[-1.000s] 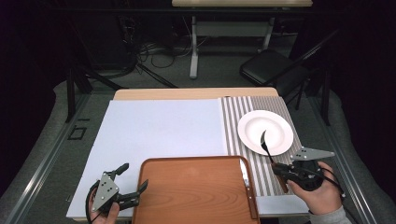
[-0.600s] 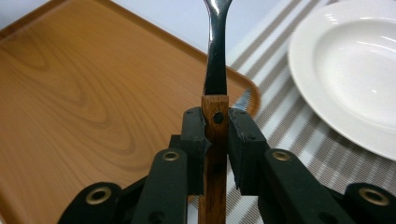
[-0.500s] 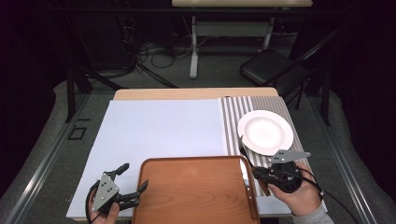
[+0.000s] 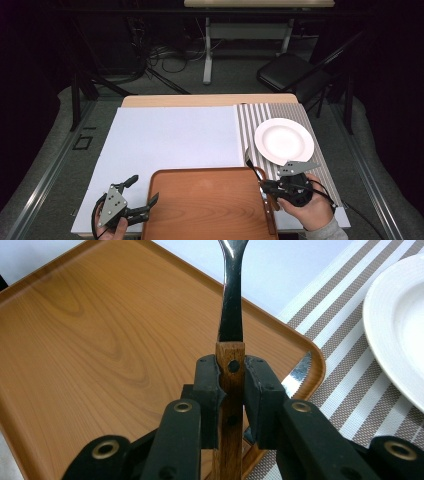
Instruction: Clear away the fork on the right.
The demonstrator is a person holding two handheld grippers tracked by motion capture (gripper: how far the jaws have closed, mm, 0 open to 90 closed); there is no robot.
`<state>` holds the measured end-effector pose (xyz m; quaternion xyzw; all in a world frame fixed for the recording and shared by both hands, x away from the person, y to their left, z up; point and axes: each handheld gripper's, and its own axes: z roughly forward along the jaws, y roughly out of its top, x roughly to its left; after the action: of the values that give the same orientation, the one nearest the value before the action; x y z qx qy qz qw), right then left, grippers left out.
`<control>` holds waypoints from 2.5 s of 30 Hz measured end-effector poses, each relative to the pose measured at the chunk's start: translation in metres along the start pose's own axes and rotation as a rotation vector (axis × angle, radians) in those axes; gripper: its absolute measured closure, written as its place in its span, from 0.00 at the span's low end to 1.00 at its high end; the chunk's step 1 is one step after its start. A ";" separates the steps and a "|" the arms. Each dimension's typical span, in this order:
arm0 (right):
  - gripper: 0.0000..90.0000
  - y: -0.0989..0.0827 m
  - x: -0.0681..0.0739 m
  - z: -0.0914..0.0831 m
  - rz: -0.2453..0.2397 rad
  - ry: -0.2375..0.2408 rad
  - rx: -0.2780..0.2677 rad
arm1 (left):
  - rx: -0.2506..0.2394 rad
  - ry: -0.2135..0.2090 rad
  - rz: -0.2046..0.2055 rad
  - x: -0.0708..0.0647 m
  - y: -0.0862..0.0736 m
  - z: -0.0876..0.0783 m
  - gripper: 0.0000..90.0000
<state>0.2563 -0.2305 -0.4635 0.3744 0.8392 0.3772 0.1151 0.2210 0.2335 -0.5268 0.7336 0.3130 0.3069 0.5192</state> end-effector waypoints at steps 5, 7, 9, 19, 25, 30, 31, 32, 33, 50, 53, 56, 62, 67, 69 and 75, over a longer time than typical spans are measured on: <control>0.86 -0.001 0.005 0.007 -0.003 0.019 0.008 | 0.001 0.000 0.002 0.000 0.000 0.000 0.17; 0.86 -0.001 0.007 0.009 -0.001 0.031 0.016 | 0.000 0.000 0.003 0.000 0.000 0.000 0.17; 0.86 -0.001 0.010 0.013 -0.006 0.043 0.023 | 0.001 0.000 0.003 0.000 0.000 0.000 0.17; 0.86 -0.006 0.019 0.031 0.003 0.083 0.073 | -0.001 0.000 0.005 0.000 0.000 0.000 0.17; 0.86 -0.012 0.020 0.042 0.015 0.092 0.110 | 0.001 -0.005 0.008 0.000 0.000 0.000 0.17; 0.86 -0.017 0.019 0.050 0.040 0.104 0.146 | 0.001 -0.005 0.014 0.000 0.001 -0.001 0.17; 0.86 -0.018 0.019 0.053 0.041 0.105 0.152 | 0.001 -0.005 0.014 0.000 0.001 -0.001 0.17; 0.86 -0.018 0.019 0.054 0.046 0.105 0.155 | 0.001 -0.005 0.014 0.000 0.001 -0.001 0.17; 0.86 -0.018 0.019 0.055 0.051 0.111 0.160 | 0.000 -0.005 0.014 0.000 0.001 -0.001 0.17; 0.86 -0.022 0.017 0.061 0.112 0.129 0.198 | -0.004 -0.004 0.011 0.000 0.001 -0.001 0.17; 0.86 -0.024 0.016 0.064 0.124 0.135 0.201 | -0.003 -0.007 0.011 0.000 0.001 -0.001 0.17; 0.86 -0.024 0.015 0.066 0.133 0.141 0.220 | -0.003 -0.007 0.011 0.000 0.001 -0.001 0.17; 0.86 -0.028 0.014 0.073 0.171 0.148 0.228 | -0.006 -0.006 0.012 0.000 0.001 -0.001 0.17; 0.86 -0.030 0.013 0.078 0.173 0.155 0.251 | -0.006 -0.007 0.012 0.000 0.001 -0.001 0.17; 0.86 -0.029 0.013 0.078 0.158 0.157 0.283 | -0.006 -0.007 0.012 0.000 0.001 -0.001 0.17; 0.85 -0.030 0.013 0.079 0.162 0.159 0.269 | -0.005 -0.007 0.013 0.000 0.001 -0.001 0.17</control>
<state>0.2684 -0.1910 -0.5378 0.4217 0.8558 0.2978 -0.0336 0.2204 0.2338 -0.5257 0.7355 0.3057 0.3084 0.5200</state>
